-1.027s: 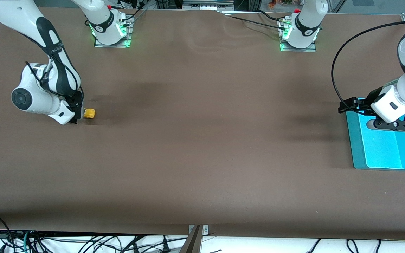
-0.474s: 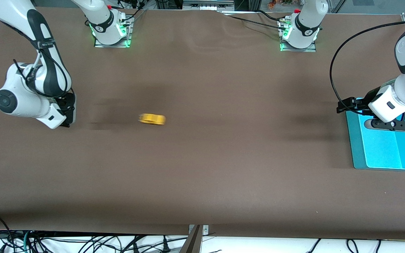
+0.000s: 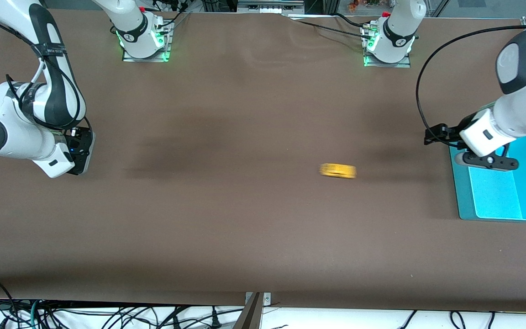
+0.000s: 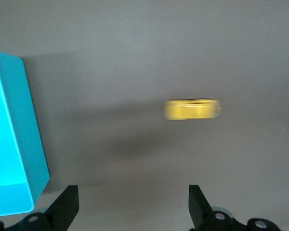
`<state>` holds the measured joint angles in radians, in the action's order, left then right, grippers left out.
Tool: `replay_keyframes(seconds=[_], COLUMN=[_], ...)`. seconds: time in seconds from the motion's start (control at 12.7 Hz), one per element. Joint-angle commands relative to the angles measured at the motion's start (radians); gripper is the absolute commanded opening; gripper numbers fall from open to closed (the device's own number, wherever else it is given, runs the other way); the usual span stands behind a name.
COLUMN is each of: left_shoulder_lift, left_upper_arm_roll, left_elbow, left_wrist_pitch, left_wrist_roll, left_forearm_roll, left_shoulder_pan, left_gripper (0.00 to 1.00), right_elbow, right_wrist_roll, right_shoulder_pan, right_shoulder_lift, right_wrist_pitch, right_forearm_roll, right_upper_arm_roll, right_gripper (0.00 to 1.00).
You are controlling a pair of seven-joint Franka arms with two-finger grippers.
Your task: Wind and store yellow beetle car
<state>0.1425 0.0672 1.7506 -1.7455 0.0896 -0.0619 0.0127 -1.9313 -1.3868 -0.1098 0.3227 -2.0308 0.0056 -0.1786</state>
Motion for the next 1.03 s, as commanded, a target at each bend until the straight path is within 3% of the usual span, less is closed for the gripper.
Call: replay_keyframes(seconds=[0.0,0.16,0.47,0.71,0.95], left_shoulder_lift=[-0.027,-0.021,-0.003,0.006,0.011], left_upper_arm_roll=[0.051,0.055,0.054,0.056,0.054], left_elbow=[0.020,0.024,0.033,0.104,0.191], left_wrist_pitch=[-0.009,-0.017,-0.017,-0.089,-0.204], left_wrist_roll=[0.153,0.393,0.743,1.022,1.292], left_forearm_roll=[-0.001,0.056,0.060,0.079,0.088], left_shoulder_pan=[0.007,0.009,0.012,0.035,0.052], left_gripper=[1.00,1.00,1.00,1.00,1.00], right_elbow=[0.049,0.086,0.170,0.242,0.348], right_wrist_roll=[0.086,0.123,0.250,0.366,0.522], right_shoulder_pan=[0.001,0.001,0.001,0.002,0.005], right_shoulder_lift=[0.004,0.002,0.004,0.001,0.004], right_wrist_pitch=[0.024,0.024,0.024,0.037,0.226], right_forearm_roll=[-0.003,0.001,0.001,0.001,0.007], right_upper_arm_roll=[0.002,0.001,0.001,-0.002,-0.007], right_gripper=[1.00,1.00,1.00,1.00,1.00])
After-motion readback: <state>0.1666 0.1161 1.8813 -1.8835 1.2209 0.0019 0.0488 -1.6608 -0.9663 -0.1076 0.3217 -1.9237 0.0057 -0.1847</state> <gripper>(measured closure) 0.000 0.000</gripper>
